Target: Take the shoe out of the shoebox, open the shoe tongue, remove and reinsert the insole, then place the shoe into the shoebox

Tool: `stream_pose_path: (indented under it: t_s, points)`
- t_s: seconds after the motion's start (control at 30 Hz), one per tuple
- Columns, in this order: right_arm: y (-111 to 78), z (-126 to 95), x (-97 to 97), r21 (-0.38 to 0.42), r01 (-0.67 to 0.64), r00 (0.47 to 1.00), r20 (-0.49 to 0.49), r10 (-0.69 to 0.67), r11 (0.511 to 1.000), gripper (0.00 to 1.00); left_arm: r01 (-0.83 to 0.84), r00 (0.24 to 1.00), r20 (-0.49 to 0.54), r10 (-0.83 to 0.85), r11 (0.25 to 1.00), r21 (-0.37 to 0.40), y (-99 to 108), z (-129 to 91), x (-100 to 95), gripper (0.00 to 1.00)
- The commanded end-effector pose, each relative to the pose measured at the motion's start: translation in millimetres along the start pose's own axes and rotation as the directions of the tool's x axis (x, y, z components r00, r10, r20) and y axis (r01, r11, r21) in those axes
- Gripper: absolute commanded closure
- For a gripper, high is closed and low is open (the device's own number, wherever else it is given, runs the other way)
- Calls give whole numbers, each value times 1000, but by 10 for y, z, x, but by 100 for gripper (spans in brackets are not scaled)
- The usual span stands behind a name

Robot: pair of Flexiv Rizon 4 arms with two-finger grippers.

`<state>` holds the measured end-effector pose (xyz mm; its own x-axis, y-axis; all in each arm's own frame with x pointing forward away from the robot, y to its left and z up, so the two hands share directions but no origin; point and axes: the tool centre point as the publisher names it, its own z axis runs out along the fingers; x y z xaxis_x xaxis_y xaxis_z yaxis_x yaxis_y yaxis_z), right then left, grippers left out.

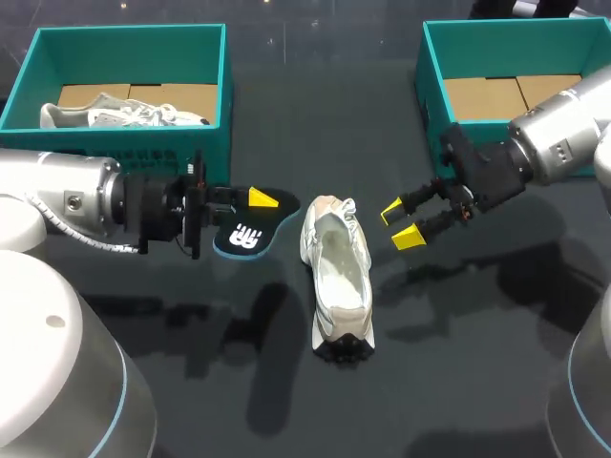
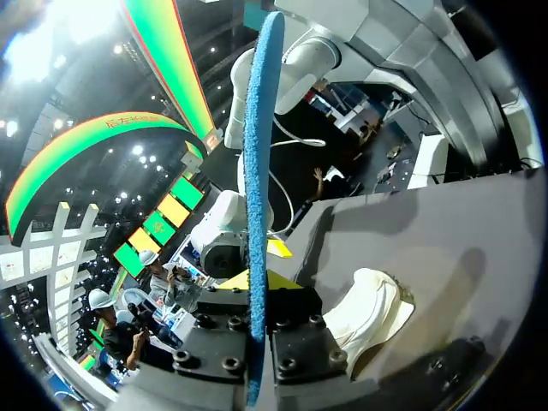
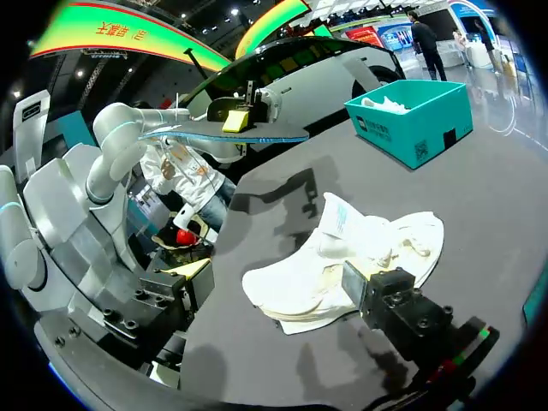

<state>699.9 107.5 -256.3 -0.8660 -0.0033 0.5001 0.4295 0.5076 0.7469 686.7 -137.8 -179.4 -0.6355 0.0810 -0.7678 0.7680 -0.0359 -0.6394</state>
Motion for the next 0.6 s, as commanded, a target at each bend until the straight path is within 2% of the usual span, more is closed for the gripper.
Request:
stream_pose_path:
  t_s: [0.03, 0.23, 0.3, 0.37, 0.47, 0.6]
  points:
    - [65, -11, 106, 50, -7, 999, 53, 4, 999, 0, -1, 1000, 1, 1, 1000, -1, -13, -6, 9, 100]
    - [65, -11, 106, 50, -7, 999, 53, 4, 999, 0, -1, 1000, 1, 1, 1000, -1, -13, -6, 9, 100]
    - [50, 35, 97, 85, 4, 998, 67, -9, 996, 0, 28, 1000, 2, -28, 1000, 0, -32, 20, 25, 100]
    - [-18, 51, 95, 124, 38, 993, 103, -51, 992, 0, 95, 995, -3, -95, 995, 14, -82, 55, 51, 100]
    - [-145, 65, 77, 151, 55, 987, 144, -77, 987, 0, 171, 984, -31, -173, 984, -57, -130, 126, 74, 100]
    - [-310, 96, 11, 186, 52, 975, 204, -90, 981, 0, 208, 976, -54, -212, 976, -65, -256, 181, 175, 100]
